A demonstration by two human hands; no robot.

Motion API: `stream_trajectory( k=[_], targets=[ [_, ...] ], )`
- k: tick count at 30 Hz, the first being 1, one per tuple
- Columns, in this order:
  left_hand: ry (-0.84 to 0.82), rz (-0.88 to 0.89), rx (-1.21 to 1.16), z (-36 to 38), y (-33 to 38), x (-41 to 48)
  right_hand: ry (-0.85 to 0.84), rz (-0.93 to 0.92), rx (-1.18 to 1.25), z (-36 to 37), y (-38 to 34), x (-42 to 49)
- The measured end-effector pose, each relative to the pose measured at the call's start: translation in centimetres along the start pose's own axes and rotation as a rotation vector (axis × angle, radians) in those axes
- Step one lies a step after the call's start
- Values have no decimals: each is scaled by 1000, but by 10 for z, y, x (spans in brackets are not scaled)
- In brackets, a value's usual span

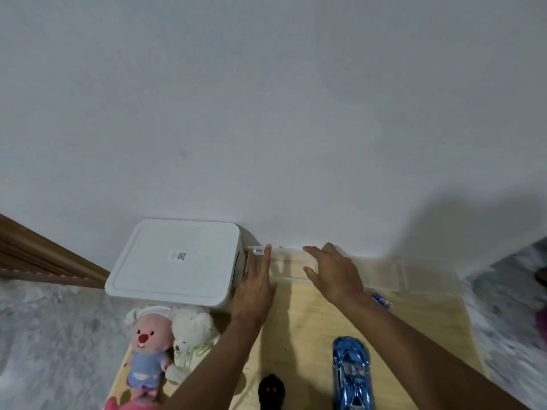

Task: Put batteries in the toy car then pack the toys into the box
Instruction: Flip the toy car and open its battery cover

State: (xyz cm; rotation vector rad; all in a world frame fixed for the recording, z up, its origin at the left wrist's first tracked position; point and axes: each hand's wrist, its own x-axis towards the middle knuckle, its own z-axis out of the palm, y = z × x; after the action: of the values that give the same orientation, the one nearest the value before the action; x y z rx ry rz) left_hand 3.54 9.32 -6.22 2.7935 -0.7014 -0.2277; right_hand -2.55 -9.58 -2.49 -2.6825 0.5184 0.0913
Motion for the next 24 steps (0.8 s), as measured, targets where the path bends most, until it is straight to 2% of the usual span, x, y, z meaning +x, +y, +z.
stream_trajectory(
  k=[2,5,8,24],
  targets=[
    [-18,-5,-4,2,-2,-4,21,-8,-85,8,3,0],
    [-25,2,14,3,-3,-12,107,-1,-68,17,5,-4],
    [-44,-5,49,2,-3,-19,116,-25,-56,23,6,-9],
    [-109,9,178,-11,-2,-30,-36,16,-22,22,10,-28]
  ],
)
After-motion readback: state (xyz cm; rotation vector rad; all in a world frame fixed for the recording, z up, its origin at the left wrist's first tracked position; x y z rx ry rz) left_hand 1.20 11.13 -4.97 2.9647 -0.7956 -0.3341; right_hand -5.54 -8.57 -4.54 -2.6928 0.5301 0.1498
